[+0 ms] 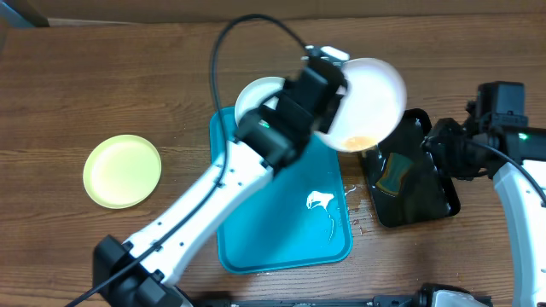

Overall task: Clean dirty plates on tray and stack at the side
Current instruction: 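Lift the front white plate with left gripper over the black tray, then swing the white plate left and stack it on the yellow plate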

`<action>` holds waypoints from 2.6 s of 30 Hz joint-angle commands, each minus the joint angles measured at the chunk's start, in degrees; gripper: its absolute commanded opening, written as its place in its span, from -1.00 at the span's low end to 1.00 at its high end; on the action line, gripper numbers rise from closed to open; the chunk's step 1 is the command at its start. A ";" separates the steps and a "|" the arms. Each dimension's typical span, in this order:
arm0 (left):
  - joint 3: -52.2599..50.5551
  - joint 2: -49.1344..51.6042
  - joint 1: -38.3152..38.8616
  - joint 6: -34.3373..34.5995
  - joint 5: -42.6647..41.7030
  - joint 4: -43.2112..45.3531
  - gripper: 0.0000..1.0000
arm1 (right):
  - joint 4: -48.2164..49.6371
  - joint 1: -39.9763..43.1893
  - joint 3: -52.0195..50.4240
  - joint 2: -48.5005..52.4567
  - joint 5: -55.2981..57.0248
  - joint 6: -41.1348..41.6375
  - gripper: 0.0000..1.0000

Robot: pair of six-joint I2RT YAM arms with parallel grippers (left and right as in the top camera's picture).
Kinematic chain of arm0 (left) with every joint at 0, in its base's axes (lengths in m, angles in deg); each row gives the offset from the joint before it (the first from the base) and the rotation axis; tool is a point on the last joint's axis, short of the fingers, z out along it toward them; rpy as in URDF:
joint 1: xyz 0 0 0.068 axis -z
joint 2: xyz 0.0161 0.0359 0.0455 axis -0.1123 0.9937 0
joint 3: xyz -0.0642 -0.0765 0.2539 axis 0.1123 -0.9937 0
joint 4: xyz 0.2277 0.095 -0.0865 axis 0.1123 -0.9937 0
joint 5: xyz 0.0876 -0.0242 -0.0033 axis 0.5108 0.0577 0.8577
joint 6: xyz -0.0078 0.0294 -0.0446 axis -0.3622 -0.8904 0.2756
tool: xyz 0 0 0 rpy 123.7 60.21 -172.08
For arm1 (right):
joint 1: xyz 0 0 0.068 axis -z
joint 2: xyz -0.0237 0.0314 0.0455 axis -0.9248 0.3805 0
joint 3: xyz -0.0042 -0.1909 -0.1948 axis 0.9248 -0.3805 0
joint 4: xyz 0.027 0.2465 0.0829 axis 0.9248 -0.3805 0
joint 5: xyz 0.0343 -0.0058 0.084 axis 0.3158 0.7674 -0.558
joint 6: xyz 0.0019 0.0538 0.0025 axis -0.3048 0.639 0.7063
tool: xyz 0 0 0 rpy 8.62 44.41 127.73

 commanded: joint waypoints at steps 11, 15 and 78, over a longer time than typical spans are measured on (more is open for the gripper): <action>1.11 15.72 13.09 -18.05 33.20 20.17 -0.92 | -3.08 2.34 1.14 -0.74 -2.29 0.76 0.11; 1.29 15.63 13.90 -19.67 34.07 21.16 -0.92 | -3.15 2.34 1.14 -0.74 -2.27 0.79 0.11; 2.82 8.76 14.60 -12.02 29.99 11.45 -0.92 | -4.52 2.34 1.14 -0.74 -1.86 -0.13 0.11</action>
